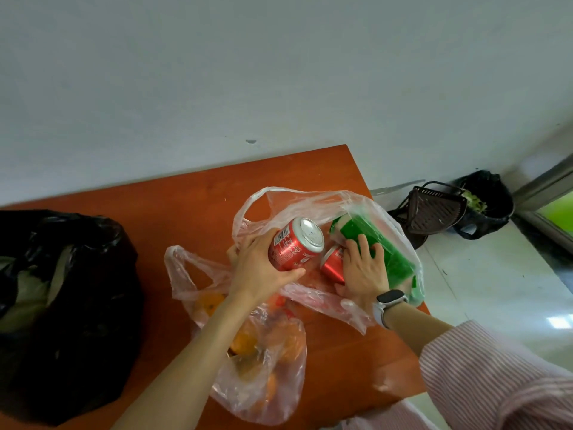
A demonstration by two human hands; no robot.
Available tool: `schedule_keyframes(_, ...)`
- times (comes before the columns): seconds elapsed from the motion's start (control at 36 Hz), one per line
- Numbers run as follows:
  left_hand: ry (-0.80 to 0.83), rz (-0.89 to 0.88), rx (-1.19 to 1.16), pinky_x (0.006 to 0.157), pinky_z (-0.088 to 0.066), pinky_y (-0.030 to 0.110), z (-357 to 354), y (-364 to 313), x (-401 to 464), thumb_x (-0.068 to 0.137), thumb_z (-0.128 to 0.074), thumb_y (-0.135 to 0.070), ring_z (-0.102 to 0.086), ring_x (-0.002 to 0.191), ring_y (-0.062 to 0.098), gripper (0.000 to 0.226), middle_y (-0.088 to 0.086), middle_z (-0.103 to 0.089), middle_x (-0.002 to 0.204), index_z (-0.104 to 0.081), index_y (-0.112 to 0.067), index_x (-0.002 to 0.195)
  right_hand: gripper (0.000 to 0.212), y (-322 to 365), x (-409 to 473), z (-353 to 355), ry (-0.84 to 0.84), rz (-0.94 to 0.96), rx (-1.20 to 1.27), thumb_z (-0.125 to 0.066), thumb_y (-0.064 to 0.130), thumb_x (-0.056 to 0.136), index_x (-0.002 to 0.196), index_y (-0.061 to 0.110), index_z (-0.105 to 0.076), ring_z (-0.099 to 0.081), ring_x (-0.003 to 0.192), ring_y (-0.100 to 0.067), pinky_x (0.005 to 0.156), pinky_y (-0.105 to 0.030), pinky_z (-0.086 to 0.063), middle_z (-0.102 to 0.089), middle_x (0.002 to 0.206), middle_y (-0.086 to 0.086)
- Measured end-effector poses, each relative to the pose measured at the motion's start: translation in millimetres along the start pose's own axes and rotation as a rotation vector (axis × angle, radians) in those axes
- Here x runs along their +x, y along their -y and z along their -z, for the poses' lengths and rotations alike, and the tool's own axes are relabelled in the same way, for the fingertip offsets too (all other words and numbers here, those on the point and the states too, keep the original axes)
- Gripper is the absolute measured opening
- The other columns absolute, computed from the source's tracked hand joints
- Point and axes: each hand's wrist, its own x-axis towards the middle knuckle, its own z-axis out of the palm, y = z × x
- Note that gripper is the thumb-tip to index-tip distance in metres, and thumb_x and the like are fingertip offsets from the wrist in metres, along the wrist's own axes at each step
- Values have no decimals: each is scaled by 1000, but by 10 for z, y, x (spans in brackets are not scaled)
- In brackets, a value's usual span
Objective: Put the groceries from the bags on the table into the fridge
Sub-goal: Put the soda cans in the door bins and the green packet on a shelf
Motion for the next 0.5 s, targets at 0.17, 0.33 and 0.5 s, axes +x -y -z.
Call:
schedule_keyframes(0.17,3,27,-3,101,-21,30,5,26,-36,59,-79,-52,-39,121,12,74,-9,-56,120,-50,-29,124,85,-30,-31,-139,4,44,113,-72,46,56,124,2,-49,-14,133,-35,104,-46,-8,-37,139,-16)
schedule_keyframes(0.33,41,44,-99,98,-44,36,48,94,-79,57,-79,-55,-53,106,9,70,-15,-58,109,-53,-33,117,84,-31,-140,-140,-69,89,298,-69,44,68,134,3,-38,-10,144,-29,114,-41,-1,-35,146,-14)
schedule_keyframes(0.5,52,68,-265,82,-51,28,132,46,-104,61,-82,-46,-60,89,0,49,-20,-62,94,-52,-47,100,81,63,-238,40,-103,-1,703,-72,39,71,136,15,-31,-36,131,-20,105,-26,-32,-37,142,-5)
